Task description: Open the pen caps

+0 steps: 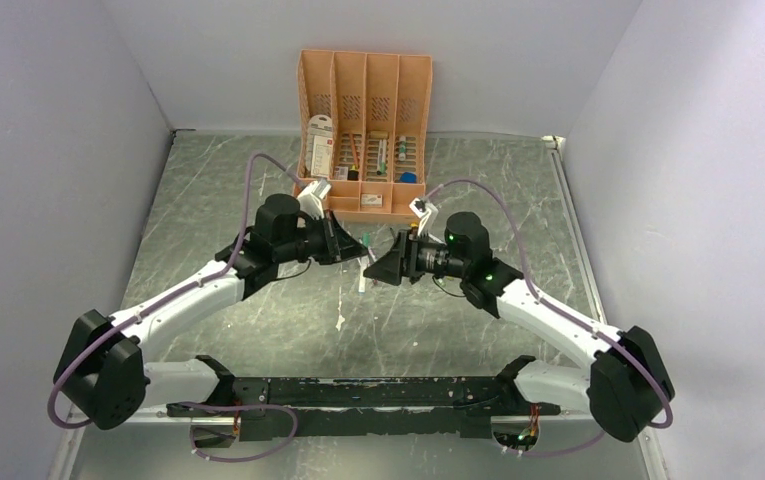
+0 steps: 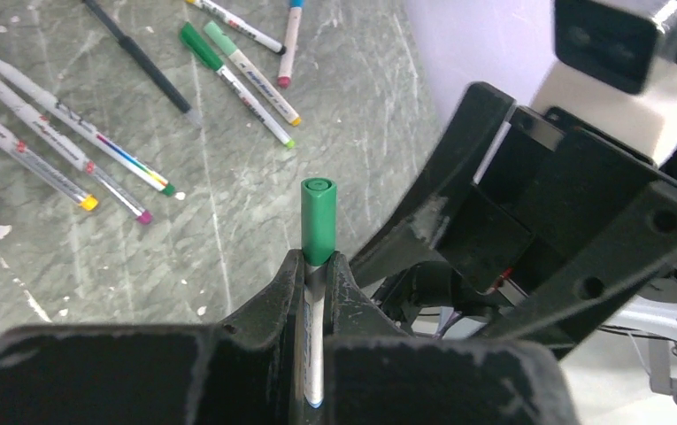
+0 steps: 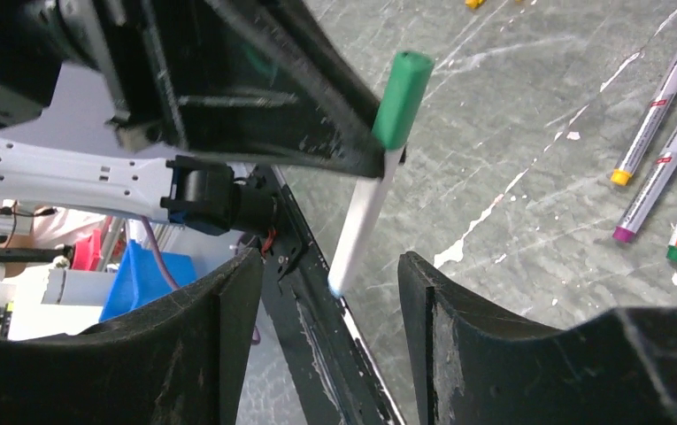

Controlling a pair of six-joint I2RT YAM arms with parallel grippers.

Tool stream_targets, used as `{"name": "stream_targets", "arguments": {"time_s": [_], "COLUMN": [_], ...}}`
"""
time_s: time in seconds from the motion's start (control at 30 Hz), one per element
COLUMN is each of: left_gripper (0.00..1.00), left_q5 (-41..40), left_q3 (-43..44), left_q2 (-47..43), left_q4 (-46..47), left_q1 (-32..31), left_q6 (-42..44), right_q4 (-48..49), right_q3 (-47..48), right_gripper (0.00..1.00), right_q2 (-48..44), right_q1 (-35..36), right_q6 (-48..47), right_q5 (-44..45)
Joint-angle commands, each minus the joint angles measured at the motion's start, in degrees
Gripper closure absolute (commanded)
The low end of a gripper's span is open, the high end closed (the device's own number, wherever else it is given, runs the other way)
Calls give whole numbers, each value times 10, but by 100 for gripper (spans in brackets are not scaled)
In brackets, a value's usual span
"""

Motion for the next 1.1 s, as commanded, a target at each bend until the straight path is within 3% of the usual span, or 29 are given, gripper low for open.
{"name": "stream_targets", "arguments": {"time_s": [0.0, 0.17, 0.33, 0.47, 0.6, 0.77, 0.9, 1.07], "left_gripper": [93, 93, 93, 92, 85, 72, 54, 51], "left_q5": [6, -9, -12, -21, -22, -27, -44, -61], "left_q3": [-19, -34, -46, -56, -55, -50, -41, -17], "left_q2": [-24, -38, -41, -45, -45, -43, -44, -31], "left_q4": [80, 110, 133, 138, 128, 120, 110, 88], "left_q1": [-14, -25, -36, -45, -49, -49, -49, -49], "left_q6": [-37, -55, -69, -73, -68, -57, -45, -26], "right_q4": [-1, -3, 6, 9, 8, 2, -4, -8], "right_q3": [34, 39, 33, 27, 24, 21, 15, 2], "right_gripper": [44, 49, 63, 87, 98, 100, 100, 100], "right_q2": [31, 43, 44, 45, 51, 50, 46, 39], "right_q1": [11, 21, 32, 38, 41, 48, 56, 65], "right_q6": [-6, -7, -1, 2, 2, -1, -3, -5], "right_q5": [17, 26, 39, 42, 36, 35, 31, 29]}}
